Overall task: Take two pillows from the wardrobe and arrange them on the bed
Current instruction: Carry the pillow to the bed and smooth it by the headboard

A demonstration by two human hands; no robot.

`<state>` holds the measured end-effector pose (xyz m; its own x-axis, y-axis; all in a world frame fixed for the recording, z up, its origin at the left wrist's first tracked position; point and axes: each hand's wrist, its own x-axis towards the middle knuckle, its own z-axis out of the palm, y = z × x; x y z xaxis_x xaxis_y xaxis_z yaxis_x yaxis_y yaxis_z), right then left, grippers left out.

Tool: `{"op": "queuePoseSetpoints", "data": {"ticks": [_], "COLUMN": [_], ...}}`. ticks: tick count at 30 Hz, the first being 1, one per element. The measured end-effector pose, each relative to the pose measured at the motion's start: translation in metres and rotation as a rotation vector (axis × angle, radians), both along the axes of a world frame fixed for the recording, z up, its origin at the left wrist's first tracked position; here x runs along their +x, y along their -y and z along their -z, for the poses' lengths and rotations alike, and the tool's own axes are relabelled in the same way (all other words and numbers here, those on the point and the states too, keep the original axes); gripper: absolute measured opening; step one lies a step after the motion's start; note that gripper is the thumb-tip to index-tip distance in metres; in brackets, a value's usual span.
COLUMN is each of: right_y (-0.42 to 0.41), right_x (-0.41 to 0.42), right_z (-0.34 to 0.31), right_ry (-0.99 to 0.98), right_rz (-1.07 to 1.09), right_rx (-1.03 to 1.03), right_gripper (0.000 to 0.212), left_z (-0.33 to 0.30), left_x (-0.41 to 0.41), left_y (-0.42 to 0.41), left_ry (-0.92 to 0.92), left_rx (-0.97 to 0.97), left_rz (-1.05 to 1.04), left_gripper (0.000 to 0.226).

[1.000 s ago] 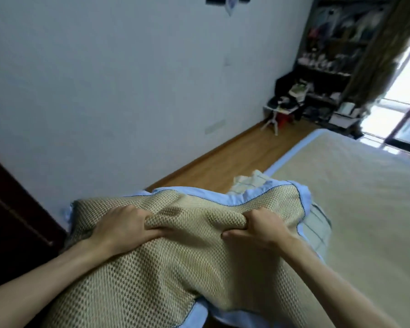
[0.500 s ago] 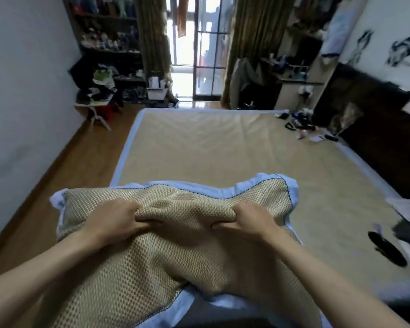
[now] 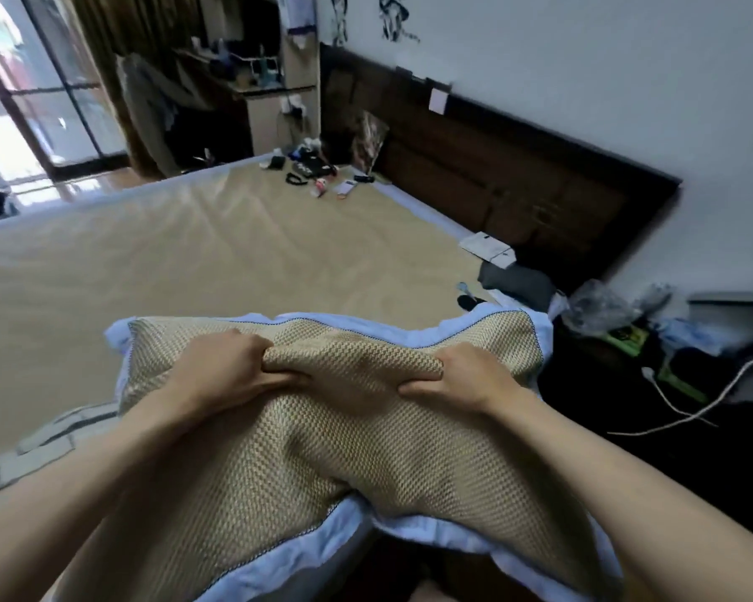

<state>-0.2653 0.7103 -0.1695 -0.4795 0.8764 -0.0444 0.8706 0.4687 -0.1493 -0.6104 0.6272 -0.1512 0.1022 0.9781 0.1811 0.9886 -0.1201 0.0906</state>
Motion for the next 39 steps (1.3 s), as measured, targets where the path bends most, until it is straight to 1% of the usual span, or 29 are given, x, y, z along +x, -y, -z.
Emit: {"op": "queuePoseSetpoints", "data": {"ticks": [2,3,5,9,11,14,19,21,24,29,33,36,37,39], "right_y": [-0.02,-0.033,-0.066,-0.162,-0.21,-0.269,-0.345,-0.368,-0.4,-0.454,-0.505,-0.552,-0.557,-0.618], "right_x": [0.028,0.042,0.07,0.122,0.143,0.168,0.199,0.208,0.22,0.227,0.22,0.2,0.194,0.155], "right_z": [0.015,0.023,0.042,0.079,0.088,0.088,0.068,0.06,0.045,0.016,0.001,0.001,0.002,0.003], "right_ry": [0.026,0.025,0.031,0.049,0.062,0.05,-0.01,-0.039,-0.049,-0.029,-0.063,-0.022,-0.01,-0.025], "right_rz": [0.072,0.097,0.117,0.105,0.105,0.118,0.098,0.104,0.128,0.154,0.166,0.187,0.191,0.247], "right_rx": [-0.034,-0.046,-0.08,-0.114,-0.133,-0.151,-0.093,-0.073,-0.065,-0.029,-0.014,0.005,-0.013,0.015], "right_gripper": [0.085,0.085,0.084,0.084,0.085,0.083,0.073,0.074,0.084,0.091,0.087,0.09,0.092,0.093], "left_z": [0.01,0.016,0.031,0.067,0.077,0.082,0.059,0.045,0.023,-0.011,-0.022,-0.022,-0.021,-0.024], "left_x": [0.024,0.036,0.063,0.116,0.14,0.169,0.203,0.212,0.22,0.227,0.217,0.197,0.195,0.154], "left_y": [-0.04,-0.061,-0.105,-0.202,-0.247,-0.3,-0.371,-0.398,-0.437,-0.507,-0.567,-0.618,-0.622,-0.686], "left_ry": [0.048,0.067,0.081,0.091,0.091,0.061,0.051,0.035,0.036,0.007,-0.022,-0.04,-0.047,-0.087], "left_rx": [0.012,0.008,-0.046,-0.134,-0.162,-0.169,-0.171,-0.172,-0.159,-0.143,-0.127,-0.156,-0.173,-0.14], "left_rz": [0.043,0.052,0.046,0.032,0.012,-0.027,-0.047,-0.031,-0.014,0.034,0.064,0.084,0.072,0.069], "left_gripper": [0.067,0.067,0.069,0.07,0.076,0.085,0.079,0.078,0.079,0.074,0.087,0.086,0.086,0.084]}}
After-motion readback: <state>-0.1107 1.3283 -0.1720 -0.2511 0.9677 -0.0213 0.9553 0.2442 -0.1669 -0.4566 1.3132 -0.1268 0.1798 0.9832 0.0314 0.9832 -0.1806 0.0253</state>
